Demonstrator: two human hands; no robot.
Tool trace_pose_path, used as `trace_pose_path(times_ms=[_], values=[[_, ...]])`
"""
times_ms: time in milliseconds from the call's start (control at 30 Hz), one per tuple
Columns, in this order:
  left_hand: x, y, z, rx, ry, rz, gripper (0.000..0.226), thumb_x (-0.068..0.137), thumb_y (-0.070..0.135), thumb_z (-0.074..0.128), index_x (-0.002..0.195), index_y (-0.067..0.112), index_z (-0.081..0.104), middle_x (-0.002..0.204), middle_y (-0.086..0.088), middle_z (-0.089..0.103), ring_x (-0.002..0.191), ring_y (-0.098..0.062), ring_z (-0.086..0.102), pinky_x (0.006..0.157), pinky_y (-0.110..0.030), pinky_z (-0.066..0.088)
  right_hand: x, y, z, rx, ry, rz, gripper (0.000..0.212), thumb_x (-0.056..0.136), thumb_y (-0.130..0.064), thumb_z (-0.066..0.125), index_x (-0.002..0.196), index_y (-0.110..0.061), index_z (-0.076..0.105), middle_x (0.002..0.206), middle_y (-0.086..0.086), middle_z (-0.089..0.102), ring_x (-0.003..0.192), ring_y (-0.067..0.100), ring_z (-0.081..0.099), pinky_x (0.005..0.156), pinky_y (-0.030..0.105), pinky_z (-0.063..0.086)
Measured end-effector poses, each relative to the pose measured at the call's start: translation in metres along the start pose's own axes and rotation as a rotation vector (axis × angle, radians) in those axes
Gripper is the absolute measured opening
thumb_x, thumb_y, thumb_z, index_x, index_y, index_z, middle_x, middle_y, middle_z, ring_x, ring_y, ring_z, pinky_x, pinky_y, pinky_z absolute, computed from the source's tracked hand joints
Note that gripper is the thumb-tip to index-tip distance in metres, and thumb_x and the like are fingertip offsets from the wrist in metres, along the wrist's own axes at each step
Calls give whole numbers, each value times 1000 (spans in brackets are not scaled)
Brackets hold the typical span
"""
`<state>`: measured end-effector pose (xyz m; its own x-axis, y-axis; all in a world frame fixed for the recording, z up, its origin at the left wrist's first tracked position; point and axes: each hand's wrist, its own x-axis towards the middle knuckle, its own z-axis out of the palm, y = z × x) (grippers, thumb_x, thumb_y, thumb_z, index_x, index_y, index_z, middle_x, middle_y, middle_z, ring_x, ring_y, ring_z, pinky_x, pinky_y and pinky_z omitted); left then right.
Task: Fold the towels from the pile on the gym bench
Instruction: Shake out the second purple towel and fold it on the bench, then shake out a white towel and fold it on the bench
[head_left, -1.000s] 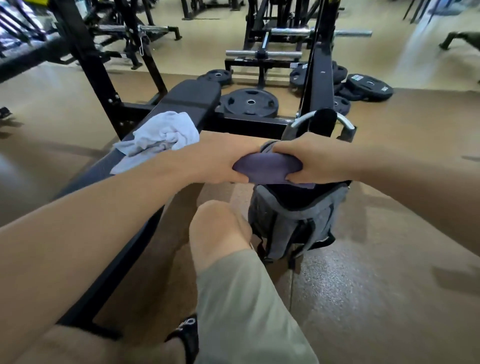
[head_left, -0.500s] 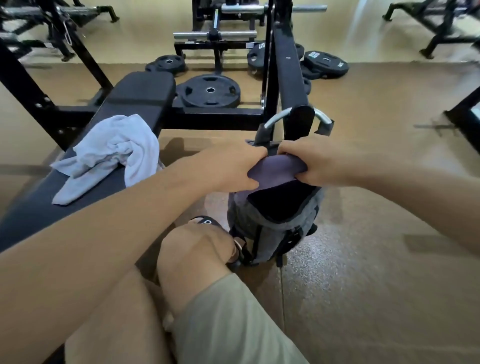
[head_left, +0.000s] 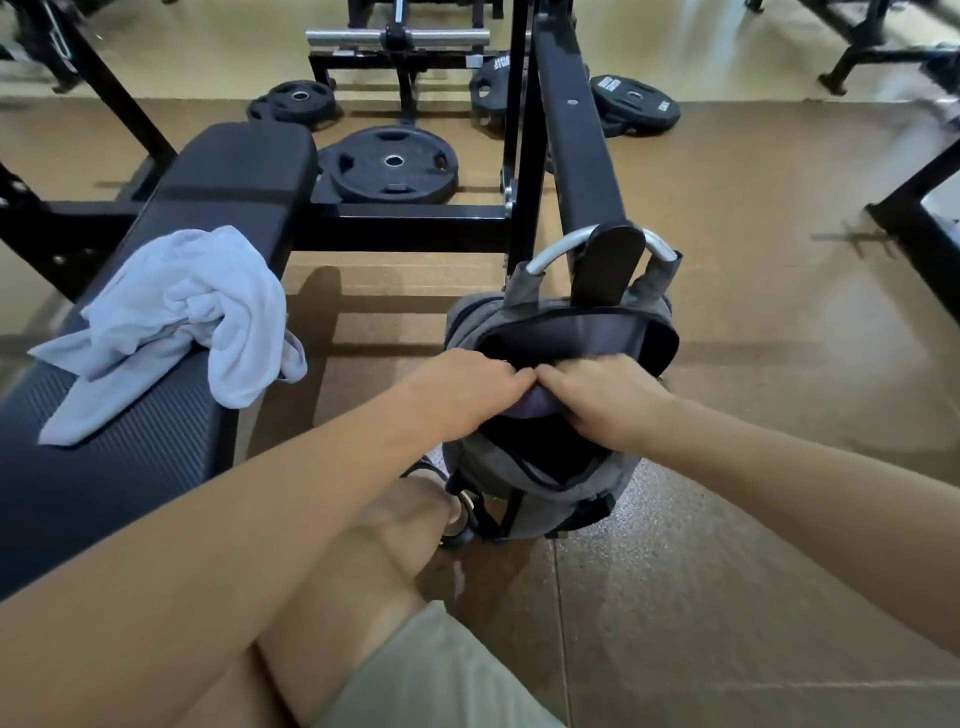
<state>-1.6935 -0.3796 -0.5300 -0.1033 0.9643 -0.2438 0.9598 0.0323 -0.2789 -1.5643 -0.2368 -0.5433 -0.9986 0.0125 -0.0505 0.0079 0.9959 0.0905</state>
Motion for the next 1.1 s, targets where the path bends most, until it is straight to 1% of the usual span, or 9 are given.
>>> trace_pose_path(times_ms=[100,300,433,533,667,767,900,1033,1100], values=[[5,-1,12,-25,-72,-69,49,100,11,49,147,14,35,126,-6,62,109,-32,66,69,-38,40,15,-8,12,11,-111,49,41,88,-15,59,129,-16,53,113,4,69,107,32,66,80,39,51],[-13,0,21,-388,-63,-181,34,101,26,51,131,11,48,121,-9,61,109,-31,62,78,-40,48,20,-8,45,-138,-370,101,32,96,-12,53,127,-13,59,124,8,67,117,33,63,90,37,51],[-55,-11,29,-538,11,-114,25,102,28,48,124,22,59,116,4,64,100,-17,60,71,-28,38,24,-17,58,-98,-368,96,38,95,-6,52,132,-12,55,123,11,68,117,36,63,90,40,52],[-83,-24,45,-584,-30,-211,24,101,31,49,122,27,59,115,5,67,98,-17,62,79,-36,50,29,-18,60,-95,-360,129,45,96,-7,51,141,-11,46,125,13,66,117,36,63,89,40,51],[-103,-39,59,-598,-42,-302,28,100,36,52,127,29,55,118,5,67,100,-17,63,80,-37,52,23,-16,55,-148,-430,181,58,92,-23,62,145,-11,40,134,11,60,124,32,59,102,37,46],[-113,-50,59,-557,-20,-351,28,100,36,53,126,25,54,112,3,65,90,-14,57,68,-30,43,22,-30,20,-82,-376,142,41,93,-18,58,134,-14,49,126,8,63,117,32,62,90,38,50],[-134,-72,55,-596,10,-460,22,98,28,56,114,14,57,94,2,59,87,-22,59,73,-39,49,30,-54,-50,46,-301,79,20,97,-9,45,115,-17,52,103,8,61,89,32,61,63,37,45],[-167,-104,70,-625,0,-655,14,95,26,56,105,16,57,96,-1,61,93,-27,62,79,-43,52,66,-89,-96,42,-109,16,10,95,-10,50,101,-18,47,83,3,51,78,31,56,58,35,39],[-183,-119,81,-659,3,-769,12,96,25,56,106,18,56,102,-1,59,103,-32,62,84,-39,50,94,-117,-98,145,-12,-28,13,95,-10,50,106,-17,51,88,6,55,83,33,59,62,36,43]])
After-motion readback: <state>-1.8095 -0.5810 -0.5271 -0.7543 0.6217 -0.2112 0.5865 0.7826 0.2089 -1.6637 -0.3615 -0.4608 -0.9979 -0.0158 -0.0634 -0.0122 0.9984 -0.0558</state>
